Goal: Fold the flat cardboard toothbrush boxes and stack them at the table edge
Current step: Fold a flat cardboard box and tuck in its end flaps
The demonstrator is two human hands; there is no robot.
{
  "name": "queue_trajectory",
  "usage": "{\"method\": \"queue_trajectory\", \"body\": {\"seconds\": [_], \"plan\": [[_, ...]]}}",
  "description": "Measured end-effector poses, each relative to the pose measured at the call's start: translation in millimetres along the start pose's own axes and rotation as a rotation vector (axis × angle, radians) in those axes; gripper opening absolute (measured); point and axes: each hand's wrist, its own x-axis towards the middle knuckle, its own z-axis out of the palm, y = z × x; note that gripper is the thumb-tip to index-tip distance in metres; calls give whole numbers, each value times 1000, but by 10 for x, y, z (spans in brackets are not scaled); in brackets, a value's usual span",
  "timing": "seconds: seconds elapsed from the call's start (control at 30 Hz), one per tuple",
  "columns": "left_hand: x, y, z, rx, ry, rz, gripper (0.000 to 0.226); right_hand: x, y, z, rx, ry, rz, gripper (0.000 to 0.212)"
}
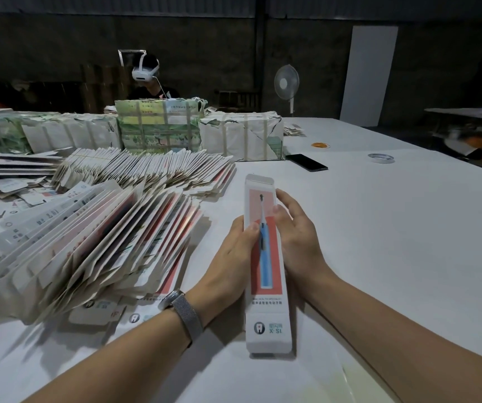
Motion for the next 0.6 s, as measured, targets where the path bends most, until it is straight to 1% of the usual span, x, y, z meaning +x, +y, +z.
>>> {"method": "queue_trajectory", "body": {"seconds": [0.07,0.13,0.27,0.4,0.5,0.6], "plan": [[9,8,-6,18,36,-6,49,4,-13,-14,-7,-2,-1,27],[10,19,-40,24,106,7,41,-3,-7,6,-32,-15,3,28],[-19,49,-61,-54,178,23,28,-26,23,52,-27,-32,14,30],[-33,88,-55,-134,145,65,32,-39,20,47,-39,-58,23,30],[-35,96,-80,-152,145,78,43,-64,24,50,-37,-83,25,27],[-32,94,-86,-162,158,68,43,-87,17,45,-35,-95,37,25]]}}
